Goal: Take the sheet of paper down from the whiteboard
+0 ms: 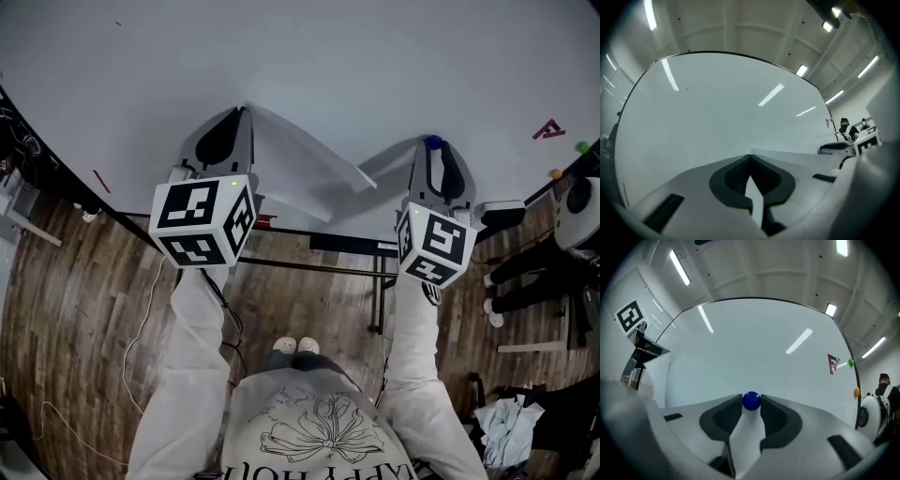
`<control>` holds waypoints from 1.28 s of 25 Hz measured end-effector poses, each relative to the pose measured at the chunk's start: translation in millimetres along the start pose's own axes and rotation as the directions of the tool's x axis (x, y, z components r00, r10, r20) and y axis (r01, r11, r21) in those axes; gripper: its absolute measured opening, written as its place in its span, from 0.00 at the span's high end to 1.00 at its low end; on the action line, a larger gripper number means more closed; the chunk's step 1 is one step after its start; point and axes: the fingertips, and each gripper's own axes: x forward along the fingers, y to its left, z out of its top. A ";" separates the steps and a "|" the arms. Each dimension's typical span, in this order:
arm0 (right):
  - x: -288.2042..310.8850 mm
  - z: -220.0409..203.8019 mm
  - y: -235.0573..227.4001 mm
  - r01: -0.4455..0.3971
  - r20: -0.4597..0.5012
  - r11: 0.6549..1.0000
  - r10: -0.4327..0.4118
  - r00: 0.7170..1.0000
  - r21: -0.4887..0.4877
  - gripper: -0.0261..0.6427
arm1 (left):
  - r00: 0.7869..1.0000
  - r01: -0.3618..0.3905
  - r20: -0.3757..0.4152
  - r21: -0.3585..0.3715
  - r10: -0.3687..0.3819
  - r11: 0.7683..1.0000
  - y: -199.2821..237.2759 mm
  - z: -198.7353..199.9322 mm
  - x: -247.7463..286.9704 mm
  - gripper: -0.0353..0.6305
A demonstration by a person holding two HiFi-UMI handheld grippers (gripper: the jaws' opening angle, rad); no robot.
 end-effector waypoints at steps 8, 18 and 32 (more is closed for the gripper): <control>3.6 -13.6 -11.2 0.004 -0.039 0.999 -0.002 0.999 0.040 0.78 | 0.999 -0.042 -0.023 0.028 0.043 0.999 16.2 -1.7 -16.2 0.94; -19.5 9.5 -5.0 -0.005 0.035 0.996 0.002 0.999 0.085 0.77 | 0.998 -0.056 -0.024 0.030 0.056 0.998 14.9 -0.7 -27.0 0.94; -42.0 35.2 15.0 -0.004 0.085 0.986 -0.011 0.996 0.169 0.95 | 1.000 -0.022 -0.017 0.025 0.023 0.999 -7.1 -2.4 -28.2 0.94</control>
